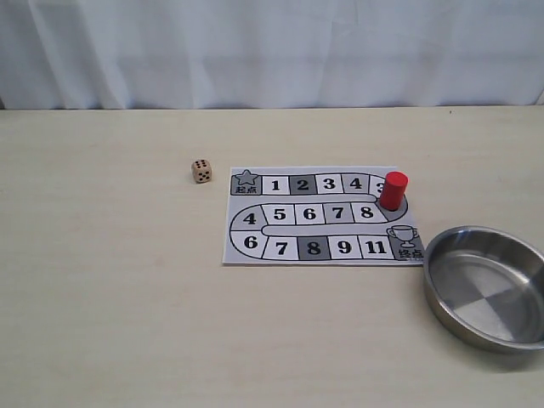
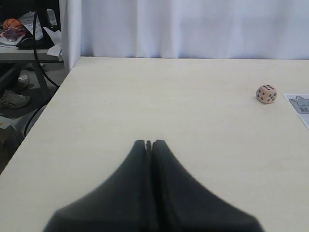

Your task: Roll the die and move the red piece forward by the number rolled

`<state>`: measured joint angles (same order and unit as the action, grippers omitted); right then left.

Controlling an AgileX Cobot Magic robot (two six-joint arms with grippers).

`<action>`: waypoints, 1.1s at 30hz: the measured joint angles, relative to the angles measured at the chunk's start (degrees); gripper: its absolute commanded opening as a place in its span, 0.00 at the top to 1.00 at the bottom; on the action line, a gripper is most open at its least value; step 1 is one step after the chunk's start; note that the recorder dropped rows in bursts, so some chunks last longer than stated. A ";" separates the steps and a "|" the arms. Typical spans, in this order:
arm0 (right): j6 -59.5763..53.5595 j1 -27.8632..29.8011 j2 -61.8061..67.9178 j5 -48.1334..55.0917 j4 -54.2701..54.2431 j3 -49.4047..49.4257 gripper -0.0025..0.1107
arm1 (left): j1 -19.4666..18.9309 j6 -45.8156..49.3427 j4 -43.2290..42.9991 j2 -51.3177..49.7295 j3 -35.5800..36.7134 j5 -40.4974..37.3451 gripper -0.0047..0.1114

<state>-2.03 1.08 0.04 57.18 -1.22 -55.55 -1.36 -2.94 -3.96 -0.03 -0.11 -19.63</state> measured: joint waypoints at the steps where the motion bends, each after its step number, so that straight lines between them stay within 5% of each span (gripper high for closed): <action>1: 0.00 0.00 0.00 -0.58 0.11 0.28 0.94 | 0.00 0.00 0.00 0.00 0.00 0.00 0.96; 20: 0.00 0.00 0.18 -42.50 -0.26 34.94 0.94 | 0.00 0.00 0.00 0.00 0.00 0.00 0.96; 33: -1.93 0.00 0.18 -53.37 -0.77 50.75 0.94 | 0.00 0.00 0.00 0.00 0.00 0.00 0.96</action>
<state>-3.96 1.08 0.23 3.81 -1.99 -4.81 -1.36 -2.94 -3.96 -0.03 -0.11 -19.63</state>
